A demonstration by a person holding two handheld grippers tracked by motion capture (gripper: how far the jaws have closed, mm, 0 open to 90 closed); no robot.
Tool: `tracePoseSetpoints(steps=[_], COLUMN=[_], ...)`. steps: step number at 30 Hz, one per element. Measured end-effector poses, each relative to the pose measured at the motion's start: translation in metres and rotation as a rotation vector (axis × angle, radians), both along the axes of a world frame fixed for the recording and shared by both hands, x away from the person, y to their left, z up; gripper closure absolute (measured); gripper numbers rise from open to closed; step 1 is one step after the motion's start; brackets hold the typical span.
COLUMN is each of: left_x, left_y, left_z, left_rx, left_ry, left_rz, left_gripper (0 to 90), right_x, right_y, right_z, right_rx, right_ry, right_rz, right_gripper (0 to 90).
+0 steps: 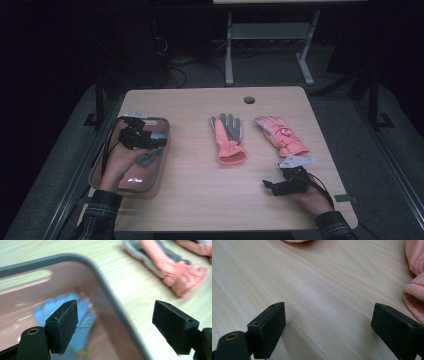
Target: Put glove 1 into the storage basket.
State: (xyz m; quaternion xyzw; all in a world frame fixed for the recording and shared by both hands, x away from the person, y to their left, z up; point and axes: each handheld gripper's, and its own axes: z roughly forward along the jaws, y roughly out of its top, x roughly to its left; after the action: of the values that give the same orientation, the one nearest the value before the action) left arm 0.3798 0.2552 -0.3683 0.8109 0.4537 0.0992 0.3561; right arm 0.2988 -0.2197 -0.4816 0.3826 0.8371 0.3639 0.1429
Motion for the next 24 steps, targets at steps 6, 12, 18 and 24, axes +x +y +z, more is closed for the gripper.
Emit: tracePoseSetpoints(steps=[6, 12, 18, 24], left_x=[-0.012, -0.025, -0.038, -0.050], left_y=[-0.027, -0.055, -0.082, -0.102], left_z=[0.006, 0.007, -0.002, -0.020], left_rx=[-0.021, -0.037, -0.044, -0.031], left_ry=[-0.025, -0.035, -0.032, -0.036], left_rz=[-0.060, -0.119, -0.181, -0.242], left_gripper=[20.0, 20.0, 20.0, 19.7], right_x=[0.000, 0.000, 0.000, 0.000], right_y=[0.000, 0.000, 0.000, 0.000], right_z=[0.000, 0.000, 0.000, 0.000], right_rx=[0.000, 0.000, 0.001, 0.001], right_ry=[0.000, -0.001, 0.000, 0.001], right_rz=[0.000, 0.000, 0.000, 0.000], right_gripper=[11.5, 11.5, 11.5, 11.5])
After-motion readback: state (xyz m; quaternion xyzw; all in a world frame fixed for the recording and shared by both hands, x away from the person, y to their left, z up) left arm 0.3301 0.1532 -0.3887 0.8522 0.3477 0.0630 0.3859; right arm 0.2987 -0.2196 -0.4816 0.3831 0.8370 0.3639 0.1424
